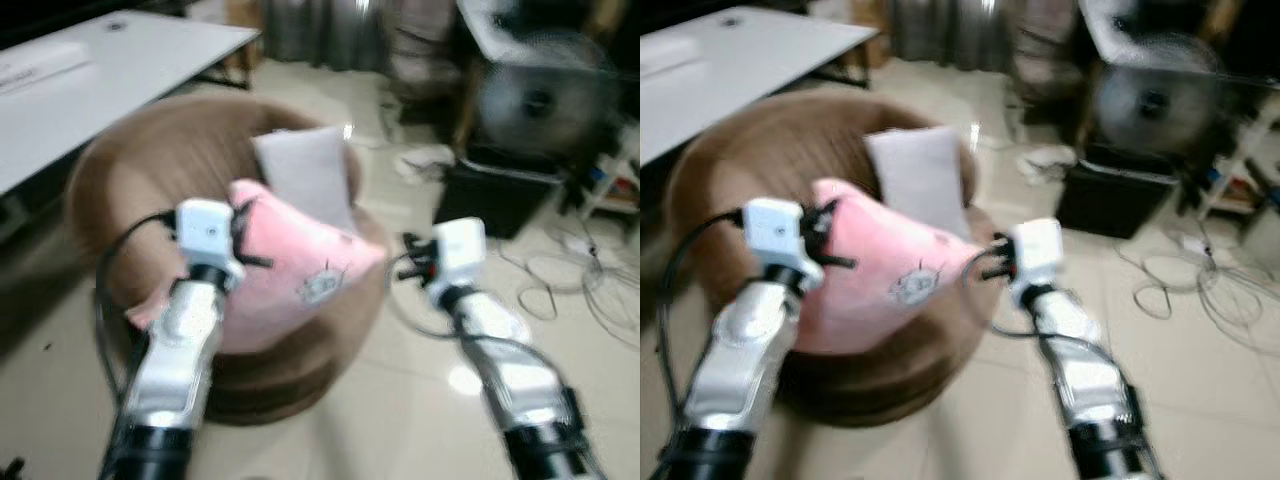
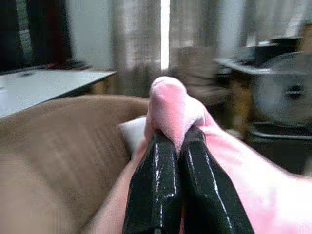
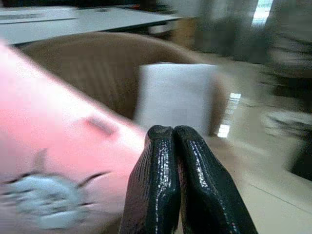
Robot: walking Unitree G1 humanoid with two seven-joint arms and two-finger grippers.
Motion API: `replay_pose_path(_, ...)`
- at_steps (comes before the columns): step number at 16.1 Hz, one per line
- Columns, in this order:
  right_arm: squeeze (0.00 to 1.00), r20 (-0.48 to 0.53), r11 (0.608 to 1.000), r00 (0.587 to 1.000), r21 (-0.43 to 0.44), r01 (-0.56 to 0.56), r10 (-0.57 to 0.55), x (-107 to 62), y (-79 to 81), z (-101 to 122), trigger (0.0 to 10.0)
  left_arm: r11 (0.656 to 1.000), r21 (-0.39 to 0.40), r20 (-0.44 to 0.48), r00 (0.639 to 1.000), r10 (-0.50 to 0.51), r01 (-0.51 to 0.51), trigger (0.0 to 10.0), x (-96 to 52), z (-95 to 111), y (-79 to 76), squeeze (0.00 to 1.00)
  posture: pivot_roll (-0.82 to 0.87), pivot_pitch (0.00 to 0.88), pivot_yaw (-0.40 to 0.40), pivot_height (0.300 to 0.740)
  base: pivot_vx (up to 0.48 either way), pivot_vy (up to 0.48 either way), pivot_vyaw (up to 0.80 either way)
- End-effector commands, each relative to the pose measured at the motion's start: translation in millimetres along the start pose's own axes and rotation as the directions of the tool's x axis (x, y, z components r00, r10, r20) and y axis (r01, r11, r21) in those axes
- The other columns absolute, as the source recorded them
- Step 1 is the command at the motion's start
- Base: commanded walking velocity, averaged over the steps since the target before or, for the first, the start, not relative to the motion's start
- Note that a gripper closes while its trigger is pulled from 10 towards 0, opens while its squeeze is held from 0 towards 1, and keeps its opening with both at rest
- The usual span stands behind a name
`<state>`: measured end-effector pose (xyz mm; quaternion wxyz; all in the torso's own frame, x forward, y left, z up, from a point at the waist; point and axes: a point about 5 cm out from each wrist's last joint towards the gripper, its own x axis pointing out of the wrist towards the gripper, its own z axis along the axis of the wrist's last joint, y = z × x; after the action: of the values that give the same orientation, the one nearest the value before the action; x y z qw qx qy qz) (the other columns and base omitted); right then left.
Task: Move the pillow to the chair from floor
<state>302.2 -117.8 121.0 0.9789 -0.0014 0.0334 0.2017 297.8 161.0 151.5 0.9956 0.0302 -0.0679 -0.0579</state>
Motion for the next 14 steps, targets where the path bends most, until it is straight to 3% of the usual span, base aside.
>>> replay_pose_path(1, 0.0, 0.001, 1.0, 1.0, -0.025, 0.013, -0.013, -1.8, -7.1, 2.7, 10.0, 1.0, -0.003, 0.058, 0.998, 0.004, -0.004, 10.0, 1.6, 12.3, -1.9, 0.0, 0.07, 0.0, -0.02, 0.74, 0.371, 0.0, 0.8)
replay_pose_path(2, 0.0, 0.001, 1.0, 1.0, -0.024, 0.012, -0.012, -1.8, -7.2, 2.6, 10.0, 1.0, -0.003, 0.058, 0.998, 0.006, -0.006, 10.0, 1.5, 12.1, -1.6, 0.0, 0.07, 0.0, -0.02, 0.74, 0.371, 0.0, 0.8)
replay_pose_path(14, 0.0, 0.001, 0.999, 0.999, 0.009, 0.033, -0.033, -2.8, -8.7, 1.3, 10.0, 0.998, -0.032, 0.063, 0.996, -0.055, 0.057, 10.0, 5.1, 14.4, -10.1, 0.0, 0.07, 0.0, -0.012, 0.74, 0.362, 0.0, 0.0)
